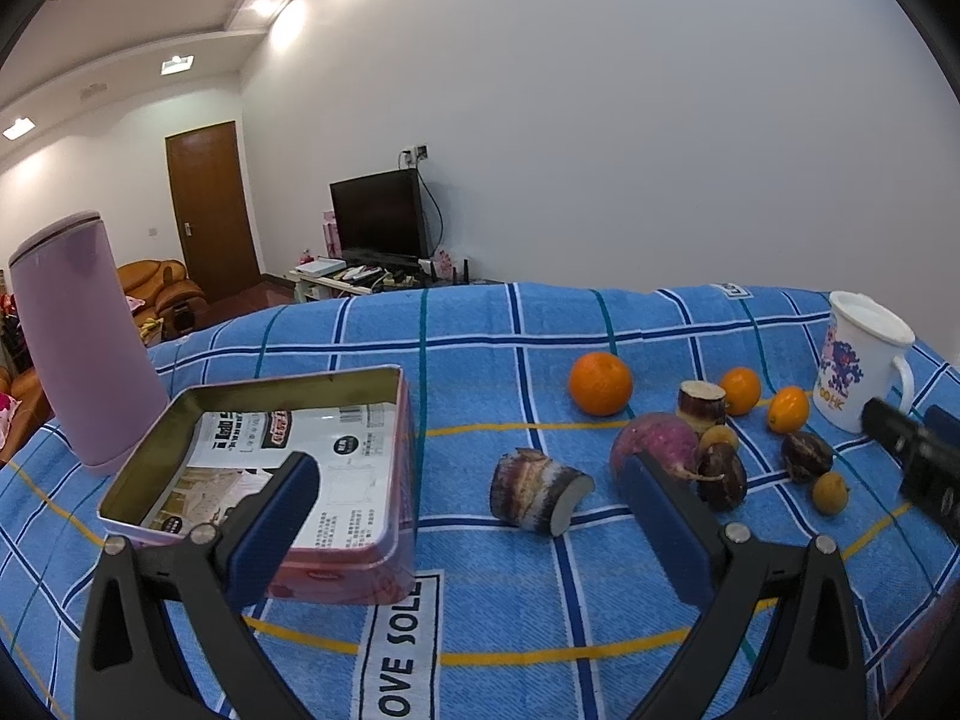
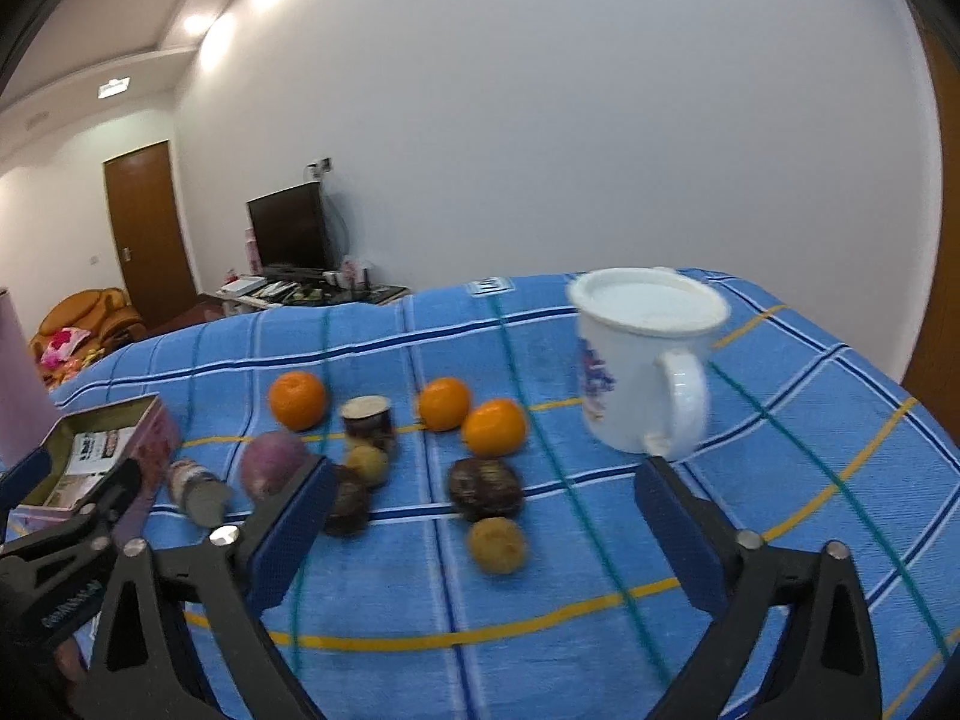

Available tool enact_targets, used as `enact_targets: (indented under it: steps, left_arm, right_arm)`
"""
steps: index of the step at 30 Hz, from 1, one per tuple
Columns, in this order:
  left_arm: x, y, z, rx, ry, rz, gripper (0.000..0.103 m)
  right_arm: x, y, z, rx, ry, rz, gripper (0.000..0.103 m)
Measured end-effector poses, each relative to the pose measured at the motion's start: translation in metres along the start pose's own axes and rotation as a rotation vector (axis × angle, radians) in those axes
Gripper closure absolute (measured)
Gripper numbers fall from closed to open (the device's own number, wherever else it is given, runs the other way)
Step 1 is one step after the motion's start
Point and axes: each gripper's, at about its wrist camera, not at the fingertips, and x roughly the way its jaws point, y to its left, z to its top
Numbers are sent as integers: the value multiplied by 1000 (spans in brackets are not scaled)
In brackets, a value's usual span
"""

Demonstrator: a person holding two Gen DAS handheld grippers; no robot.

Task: Organize fruits
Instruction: 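Grasp the cut purple-brown root piece with left tool while right tool grasps a small yellow fruit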

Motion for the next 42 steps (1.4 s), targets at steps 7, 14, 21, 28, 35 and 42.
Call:
enact_targets:
  steps: [7,14,21,28,35,42]
  left_arm:
    - [4,7,1,-32,23,-17,4]
    - [7,11,1,-11,40,-15,17]
    - [9,17,2,-21,39,2,19]
    - [13,19,1,-17,67,-40,30]
    - [10,14,1,12,52,-94,43]
    - [13,-13,4,126,65,-148,44]
  right_arm:
    - [29,-21,-7,71,173,86,45]
    - [51,5,-9,-53,259,125,45]
    - [76,15,-8,-91,330,104,45]
    - [90,17,-8,-90,376,133,67]
    - [74,11,-7,-63,321,171,75]
    - [55,-4,-1,19,262,247,75]
